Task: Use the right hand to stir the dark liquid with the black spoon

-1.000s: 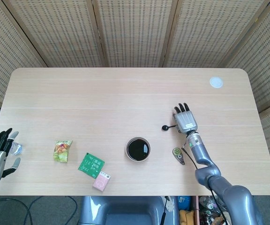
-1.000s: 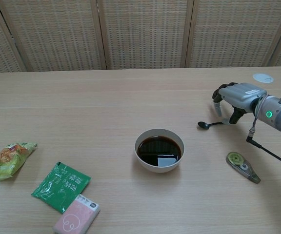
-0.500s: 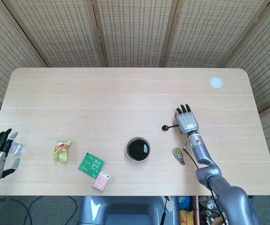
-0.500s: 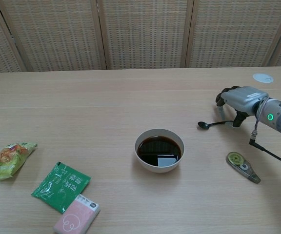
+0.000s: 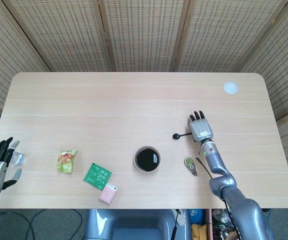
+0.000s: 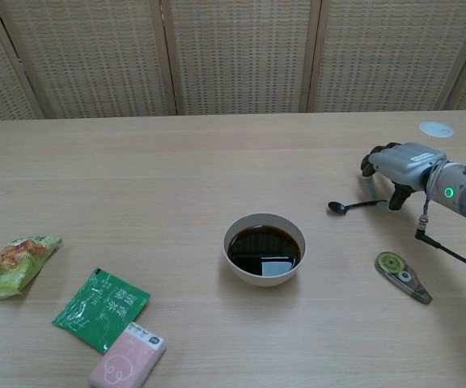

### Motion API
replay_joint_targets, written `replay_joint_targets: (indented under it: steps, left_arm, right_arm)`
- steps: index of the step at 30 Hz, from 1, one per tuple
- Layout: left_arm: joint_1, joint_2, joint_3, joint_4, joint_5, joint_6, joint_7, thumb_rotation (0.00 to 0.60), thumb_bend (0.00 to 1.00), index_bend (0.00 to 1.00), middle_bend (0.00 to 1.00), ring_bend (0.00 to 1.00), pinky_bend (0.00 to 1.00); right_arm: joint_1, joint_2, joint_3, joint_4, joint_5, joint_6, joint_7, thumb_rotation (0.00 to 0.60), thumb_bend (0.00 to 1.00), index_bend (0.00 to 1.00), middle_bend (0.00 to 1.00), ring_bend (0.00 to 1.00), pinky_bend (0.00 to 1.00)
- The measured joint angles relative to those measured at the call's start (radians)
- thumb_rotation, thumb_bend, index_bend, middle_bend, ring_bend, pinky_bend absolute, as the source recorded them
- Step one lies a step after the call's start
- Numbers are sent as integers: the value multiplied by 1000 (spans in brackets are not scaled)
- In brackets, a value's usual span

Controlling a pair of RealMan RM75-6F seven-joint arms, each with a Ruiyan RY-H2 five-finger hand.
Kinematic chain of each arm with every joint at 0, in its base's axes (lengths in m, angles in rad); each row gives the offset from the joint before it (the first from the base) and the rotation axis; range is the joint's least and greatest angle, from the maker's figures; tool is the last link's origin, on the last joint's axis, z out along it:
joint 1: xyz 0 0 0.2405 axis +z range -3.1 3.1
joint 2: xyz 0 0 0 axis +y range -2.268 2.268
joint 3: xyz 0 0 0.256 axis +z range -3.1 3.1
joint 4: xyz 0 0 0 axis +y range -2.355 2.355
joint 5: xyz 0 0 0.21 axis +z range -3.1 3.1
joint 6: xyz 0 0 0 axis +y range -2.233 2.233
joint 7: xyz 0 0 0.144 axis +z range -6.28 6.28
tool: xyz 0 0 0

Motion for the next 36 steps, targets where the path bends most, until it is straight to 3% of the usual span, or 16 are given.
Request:
replay_joint_targets:
  steps: [28,36]
  left_arm:
    - [8,-5,2,21,-9,5,-20,600,385,0,0,0,0]
    - [11,-7,3,30,-11,6,-27,600,385,0,0,0,0]
  right_arm:
    - [11,-25,2,50,-6,-39,-8,600,526,563,248,10,0]
    - [13,-32,3,53,-7,-51,-16,600,565,636,270,28,0]
